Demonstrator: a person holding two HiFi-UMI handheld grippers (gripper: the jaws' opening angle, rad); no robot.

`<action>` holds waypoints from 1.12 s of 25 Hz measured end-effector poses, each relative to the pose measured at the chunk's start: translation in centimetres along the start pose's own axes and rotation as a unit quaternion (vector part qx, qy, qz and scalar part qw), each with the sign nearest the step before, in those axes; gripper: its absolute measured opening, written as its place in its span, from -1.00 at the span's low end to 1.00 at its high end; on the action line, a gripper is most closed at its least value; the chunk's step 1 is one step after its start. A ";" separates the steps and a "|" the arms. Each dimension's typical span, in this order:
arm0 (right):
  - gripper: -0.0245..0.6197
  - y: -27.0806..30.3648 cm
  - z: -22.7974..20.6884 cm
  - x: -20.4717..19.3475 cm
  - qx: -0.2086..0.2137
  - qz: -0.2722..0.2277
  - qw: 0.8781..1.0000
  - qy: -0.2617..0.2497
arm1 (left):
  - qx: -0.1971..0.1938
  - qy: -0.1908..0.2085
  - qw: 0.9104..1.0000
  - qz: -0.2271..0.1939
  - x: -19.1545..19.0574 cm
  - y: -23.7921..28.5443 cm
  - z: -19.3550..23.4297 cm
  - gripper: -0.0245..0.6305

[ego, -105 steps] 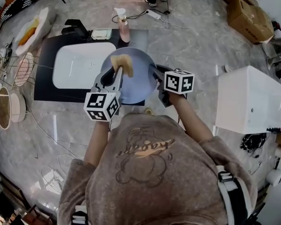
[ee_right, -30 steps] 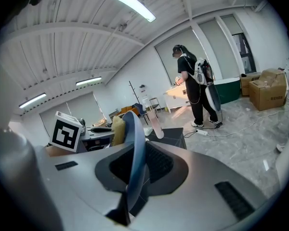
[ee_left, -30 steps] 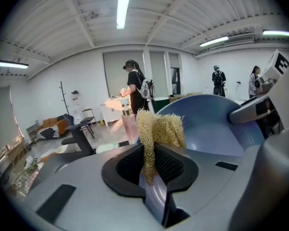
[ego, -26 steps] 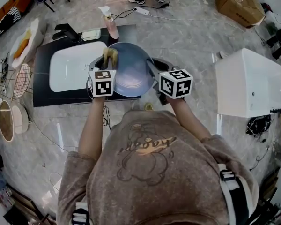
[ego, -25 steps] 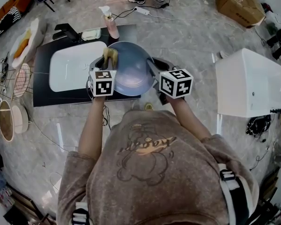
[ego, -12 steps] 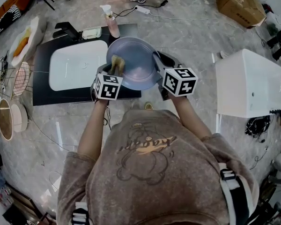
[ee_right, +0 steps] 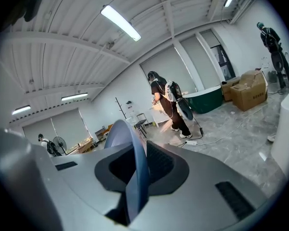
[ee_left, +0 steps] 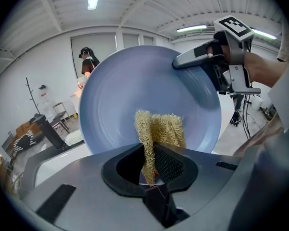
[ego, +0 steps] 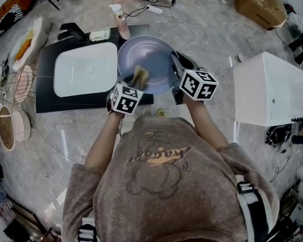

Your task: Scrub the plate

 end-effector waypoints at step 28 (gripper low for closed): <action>-0.81 0.7 1.3 -0.2 0.022 -0.002 0.999 0.041 | -0.021 0.022 0.996 -0.083 6.5 -2.8 -2.7 -0.73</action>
Point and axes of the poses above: the fingertips, and each gripper's own axes: y forward along the fingers, z to its left, x out of its top, the point moved 4 cm from there along -y, backward along the fingers, and after that the axes turned 9 degrees about z, right-handed, at the moved point
